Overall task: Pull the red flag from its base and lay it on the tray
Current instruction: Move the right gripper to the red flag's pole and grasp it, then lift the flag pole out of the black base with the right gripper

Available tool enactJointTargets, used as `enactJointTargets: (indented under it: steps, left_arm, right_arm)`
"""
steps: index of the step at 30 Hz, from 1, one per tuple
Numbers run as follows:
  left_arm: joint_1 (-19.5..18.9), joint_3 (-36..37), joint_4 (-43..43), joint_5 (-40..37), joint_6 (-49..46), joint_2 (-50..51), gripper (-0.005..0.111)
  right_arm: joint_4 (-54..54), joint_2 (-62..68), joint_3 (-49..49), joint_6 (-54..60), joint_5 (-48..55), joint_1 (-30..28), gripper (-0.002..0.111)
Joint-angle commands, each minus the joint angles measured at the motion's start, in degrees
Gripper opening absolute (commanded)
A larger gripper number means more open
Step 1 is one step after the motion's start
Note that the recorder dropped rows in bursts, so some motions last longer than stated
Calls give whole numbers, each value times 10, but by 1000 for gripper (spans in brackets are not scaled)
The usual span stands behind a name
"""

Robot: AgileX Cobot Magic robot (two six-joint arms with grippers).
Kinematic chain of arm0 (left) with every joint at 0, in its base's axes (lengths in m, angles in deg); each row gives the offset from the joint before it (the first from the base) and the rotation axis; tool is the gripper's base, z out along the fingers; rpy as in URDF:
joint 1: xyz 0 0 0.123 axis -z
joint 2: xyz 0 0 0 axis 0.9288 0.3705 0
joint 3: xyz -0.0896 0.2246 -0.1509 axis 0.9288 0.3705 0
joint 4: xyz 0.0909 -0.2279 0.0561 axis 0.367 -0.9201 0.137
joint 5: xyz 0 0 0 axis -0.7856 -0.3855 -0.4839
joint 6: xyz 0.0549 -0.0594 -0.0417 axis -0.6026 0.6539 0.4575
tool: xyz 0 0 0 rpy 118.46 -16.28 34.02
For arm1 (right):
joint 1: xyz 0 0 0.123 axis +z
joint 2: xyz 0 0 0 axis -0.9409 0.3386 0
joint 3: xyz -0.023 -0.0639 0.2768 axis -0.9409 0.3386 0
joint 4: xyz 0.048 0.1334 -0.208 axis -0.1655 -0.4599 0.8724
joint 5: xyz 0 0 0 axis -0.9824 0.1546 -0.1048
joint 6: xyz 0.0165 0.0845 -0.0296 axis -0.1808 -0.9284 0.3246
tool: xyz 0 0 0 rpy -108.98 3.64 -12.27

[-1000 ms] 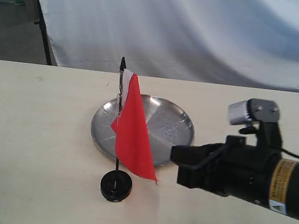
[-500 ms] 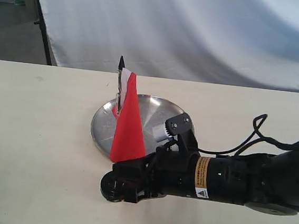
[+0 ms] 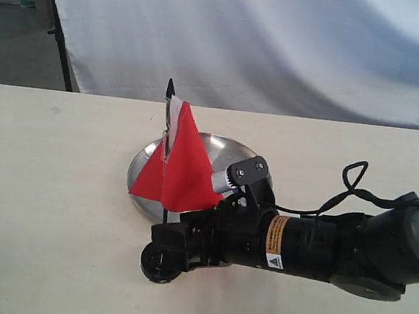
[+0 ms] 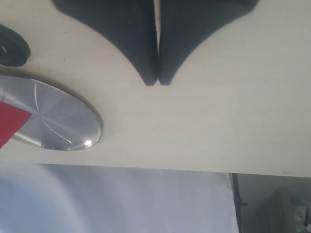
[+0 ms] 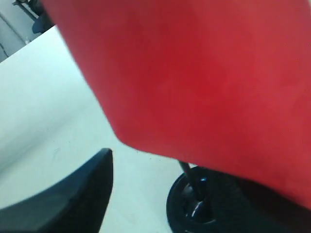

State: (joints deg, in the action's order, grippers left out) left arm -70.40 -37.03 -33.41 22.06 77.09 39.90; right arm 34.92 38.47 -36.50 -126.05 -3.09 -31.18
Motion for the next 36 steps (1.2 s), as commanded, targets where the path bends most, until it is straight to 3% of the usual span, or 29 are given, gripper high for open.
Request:
enactJointTargets:
  steps: [1,11,12,17,18,23,29,36]
  left_arm:
    - [-2,2,-5,1,1,-2,0]
    - [-2,2,-5,1,1,-2,0]
    - [-2,2,-5,1,1,-2,0]
    - [-2,2,-5,1,1,-2,0]
    - [-2,2,-5,1,1,-2,0]
    - [-2,2,-5,1,1,-2,0]
    - [-2,2,-5,1,1,-2,0]
    - [-2,2,-5,1,1,-2,0]
  right_arm:
    - [-27,2,-18,32,29,-1,56]
    - [-18,2,-100,21,142,31,52]
    - [-18,2,-104,21,149,35,48]
    - [-18,2,-113,21,154,44,4]
    - [-20,2,-113,21,154,44,0]
    - [-51,2,-114,39,135,44,0]
    - [-172,-6,-116,100,-26,44,0]
    - [-189,-13,-148,108,28,44,0]
